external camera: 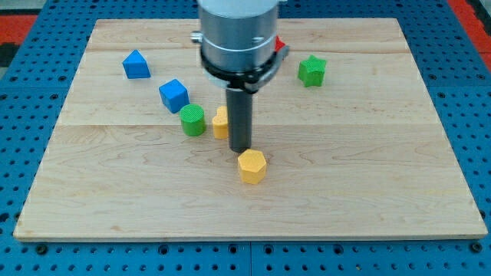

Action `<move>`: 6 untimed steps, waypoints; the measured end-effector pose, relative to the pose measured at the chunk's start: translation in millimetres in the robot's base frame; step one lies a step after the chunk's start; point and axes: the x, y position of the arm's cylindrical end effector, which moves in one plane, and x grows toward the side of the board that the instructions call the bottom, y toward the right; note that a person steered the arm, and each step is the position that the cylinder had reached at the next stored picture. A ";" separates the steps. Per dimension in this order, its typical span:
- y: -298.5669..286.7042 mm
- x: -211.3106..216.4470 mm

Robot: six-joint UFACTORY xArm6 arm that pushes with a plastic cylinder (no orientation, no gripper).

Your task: Place the yellow heart left to the yellow hexagon

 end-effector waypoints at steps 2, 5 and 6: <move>27.9 23.0; 42.7 -73.4; -0.6 -90.1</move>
